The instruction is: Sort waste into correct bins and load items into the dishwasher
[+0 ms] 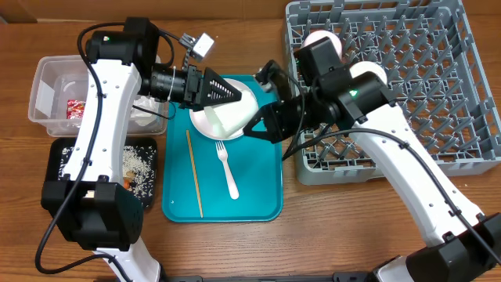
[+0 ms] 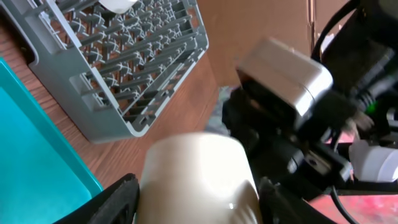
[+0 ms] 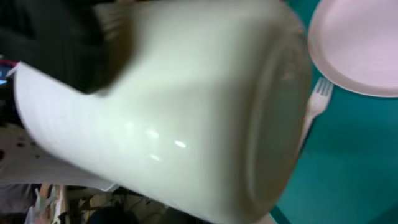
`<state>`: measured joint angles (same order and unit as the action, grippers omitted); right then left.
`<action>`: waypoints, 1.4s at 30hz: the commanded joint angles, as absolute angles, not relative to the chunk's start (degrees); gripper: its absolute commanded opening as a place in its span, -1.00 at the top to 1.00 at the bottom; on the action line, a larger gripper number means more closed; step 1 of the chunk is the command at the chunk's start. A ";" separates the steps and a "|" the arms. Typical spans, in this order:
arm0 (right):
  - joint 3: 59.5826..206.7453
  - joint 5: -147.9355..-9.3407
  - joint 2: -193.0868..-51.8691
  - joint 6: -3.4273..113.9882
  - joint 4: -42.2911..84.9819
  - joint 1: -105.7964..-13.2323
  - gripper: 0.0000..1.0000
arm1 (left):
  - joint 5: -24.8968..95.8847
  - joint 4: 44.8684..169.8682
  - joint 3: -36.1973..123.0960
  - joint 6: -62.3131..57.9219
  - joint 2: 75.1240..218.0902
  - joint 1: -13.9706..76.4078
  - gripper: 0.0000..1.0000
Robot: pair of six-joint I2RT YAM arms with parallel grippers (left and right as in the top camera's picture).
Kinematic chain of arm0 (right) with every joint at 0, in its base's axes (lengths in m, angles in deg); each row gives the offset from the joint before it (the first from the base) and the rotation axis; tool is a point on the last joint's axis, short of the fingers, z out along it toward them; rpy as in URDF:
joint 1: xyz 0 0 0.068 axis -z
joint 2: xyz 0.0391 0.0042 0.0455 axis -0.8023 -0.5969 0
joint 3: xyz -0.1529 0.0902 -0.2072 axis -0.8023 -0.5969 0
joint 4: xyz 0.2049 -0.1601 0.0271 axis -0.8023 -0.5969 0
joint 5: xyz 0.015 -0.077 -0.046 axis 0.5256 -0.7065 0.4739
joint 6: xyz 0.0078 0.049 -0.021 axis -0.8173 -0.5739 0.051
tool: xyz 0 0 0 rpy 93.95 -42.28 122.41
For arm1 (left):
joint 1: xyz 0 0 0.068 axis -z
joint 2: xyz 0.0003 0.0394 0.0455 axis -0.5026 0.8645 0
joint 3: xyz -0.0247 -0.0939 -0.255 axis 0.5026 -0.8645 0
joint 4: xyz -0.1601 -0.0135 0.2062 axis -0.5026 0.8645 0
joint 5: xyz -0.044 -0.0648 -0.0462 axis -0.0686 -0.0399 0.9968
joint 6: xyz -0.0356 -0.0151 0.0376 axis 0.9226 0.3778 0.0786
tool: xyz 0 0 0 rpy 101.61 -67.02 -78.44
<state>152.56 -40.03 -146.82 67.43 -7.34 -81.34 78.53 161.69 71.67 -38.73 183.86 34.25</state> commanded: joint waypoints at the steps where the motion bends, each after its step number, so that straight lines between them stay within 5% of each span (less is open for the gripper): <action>1: 153.41 -34.04 -146.44 67.37 -5.13 -81.69 0.92 | 79.21 162.66 72.32 -40.17 184.04 35.82 0.53; 17: 153.41 -36.01 -146.44 67.41 -4.76 -81.69 0.92 | 76.50 160.89 72.32 -40.11 184.04 35.82 0.47; 23: 153.41 -49.80 -146.44 67.39 -7.47 -80.57 0.91 | 34.44 149.91 71.30 -17.40 184.10 37.57 0.35; 26: 153.41 -54.15 -146.44 67.39 -9.27 -80.16 0.90 | 31.28 148.34 71.30 -15.65 184.15 38.14 0.33; 29: 153.41 -56.90 -146.44 67.37 -10.40 -79.94 0.73 | 31.21 146.94 71.30 -14.67 184.15 38.18 0.32; 32: 153.41 -59.24 -146.44 67.37 -11.93 -79.87 0.33 | 30.44 146.81 71.34 -14.34 184.10 37.87 0.31; 42: 153.41 -78.47 -146.44 61.01 -20.13 -78.76 0.12 | 12.17 154.55 75.38 -7.02 177.96 36.17 0.33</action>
